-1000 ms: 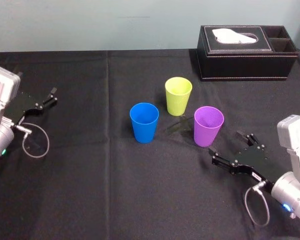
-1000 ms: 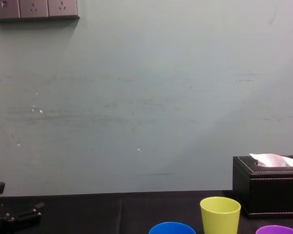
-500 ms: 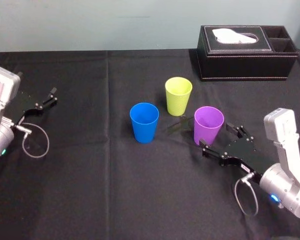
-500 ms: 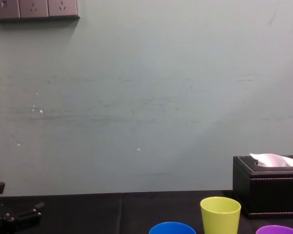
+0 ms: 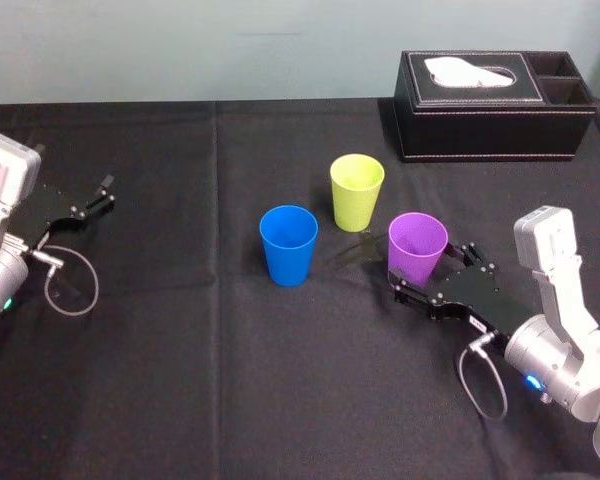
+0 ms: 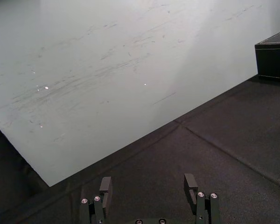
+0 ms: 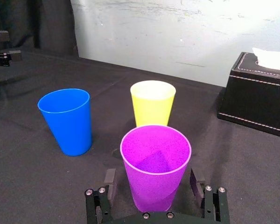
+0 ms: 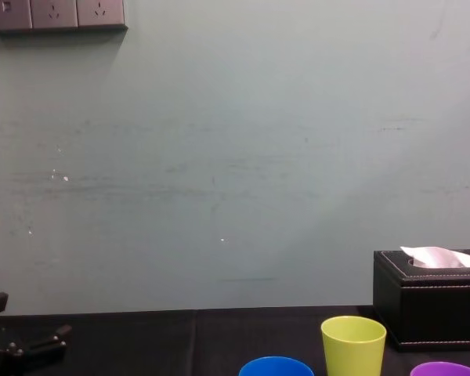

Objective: Stack the three plastic cups sequentially using one hand.

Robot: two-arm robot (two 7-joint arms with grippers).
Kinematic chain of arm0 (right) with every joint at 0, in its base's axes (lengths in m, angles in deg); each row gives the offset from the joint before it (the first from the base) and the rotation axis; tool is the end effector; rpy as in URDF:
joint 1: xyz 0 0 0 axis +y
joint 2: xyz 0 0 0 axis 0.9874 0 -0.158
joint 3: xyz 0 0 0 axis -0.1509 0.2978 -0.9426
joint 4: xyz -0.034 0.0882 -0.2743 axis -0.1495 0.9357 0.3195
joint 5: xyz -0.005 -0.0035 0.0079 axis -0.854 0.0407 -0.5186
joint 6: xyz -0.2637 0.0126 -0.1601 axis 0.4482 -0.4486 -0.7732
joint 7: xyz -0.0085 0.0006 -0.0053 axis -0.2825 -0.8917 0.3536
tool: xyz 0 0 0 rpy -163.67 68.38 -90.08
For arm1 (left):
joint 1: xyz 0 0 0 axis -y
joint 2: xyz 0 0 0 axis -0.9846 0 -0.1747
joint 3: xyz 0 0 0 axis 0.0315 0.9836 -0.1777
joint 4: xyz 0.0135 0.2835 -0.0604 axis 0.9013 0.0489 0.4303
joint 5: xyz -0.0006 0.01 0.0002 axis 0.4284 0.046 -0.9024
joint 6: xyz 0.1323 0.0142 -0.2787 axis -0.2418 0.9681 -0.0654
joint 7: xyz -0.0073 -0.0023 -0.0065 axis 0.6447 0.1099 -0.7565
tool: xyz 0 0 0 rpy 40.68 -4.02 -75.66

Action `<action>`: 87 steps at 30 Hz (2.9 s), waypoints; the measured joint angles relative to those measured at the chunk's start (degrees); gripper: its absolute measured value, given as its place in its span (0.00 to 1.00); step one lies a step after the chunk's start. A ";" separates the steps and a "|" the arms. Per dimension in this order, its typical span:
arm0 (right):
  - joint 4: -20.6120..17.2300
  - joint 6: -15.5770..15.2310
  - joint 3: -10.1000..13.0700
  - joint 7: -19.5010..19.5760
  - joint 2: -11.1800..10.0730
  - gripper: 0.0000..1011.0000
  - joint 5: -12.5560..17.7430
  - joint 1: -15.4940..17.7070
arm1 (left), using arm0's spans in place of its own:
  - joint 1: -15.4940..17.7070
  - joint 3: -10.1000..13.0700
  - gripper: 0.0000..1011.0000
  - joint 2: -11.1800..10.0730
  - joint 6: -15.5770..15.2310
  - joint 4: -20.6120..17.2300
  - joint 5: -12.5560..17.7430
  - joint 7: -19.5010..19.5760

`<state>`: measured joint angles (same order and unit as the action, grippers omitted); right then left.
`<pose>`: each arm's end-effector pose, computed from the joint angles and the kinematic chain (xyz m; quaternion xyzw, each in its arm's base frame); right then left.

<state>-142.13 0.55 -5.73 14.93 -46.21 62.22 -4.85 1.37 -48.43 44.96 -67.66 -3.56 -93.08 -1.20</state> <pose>0.2910 -0.0567 -0.3259 -0.1022 0.0119 -0.5001 0.8598 0.3582 0.0827 -0.3022 0.1415 -0.1324 0.5799 0.7913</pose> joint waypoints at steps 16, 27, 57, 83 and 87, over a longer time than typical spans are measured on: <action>2.62 0.54 1.31 -0.70 3.58 0.99 -2.14 -1.63 | 0.00 0.00 1.00 0.00 0.00 0.00 0.00 0.00; 4.65 0.51 1.29 -1.13 5.44 0.99 -4.04 -3.27 | 0.00 0.00 1.00 0.00 0.00 0.00 0.00 0.00; 2.35 -1.13 2.19 -1.87 5.09 0.72 -3.94 -2.86 | 0.00 0.00 1.00 0.00 0.00 0.00 0.00 0.00; 2.97 -16.20 0.01 -7.72 6.54 0.72 1.33 -19.65 | 0.00 0.00 1.00 0.00 0.00 0.00 0.00 0.00; 5.17 -16.17 -1.37 -7.52 7.45 0.72 0.74 -21.97 | 0.00 0.00 1.00 0.00 0.00 0.00 0.00 0.00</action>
<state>-136.96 -15.62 -7.10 7.42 -38.76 62.96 -26.82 1.37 -48.43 44.96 -67.66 -3.56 -93.08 -1.20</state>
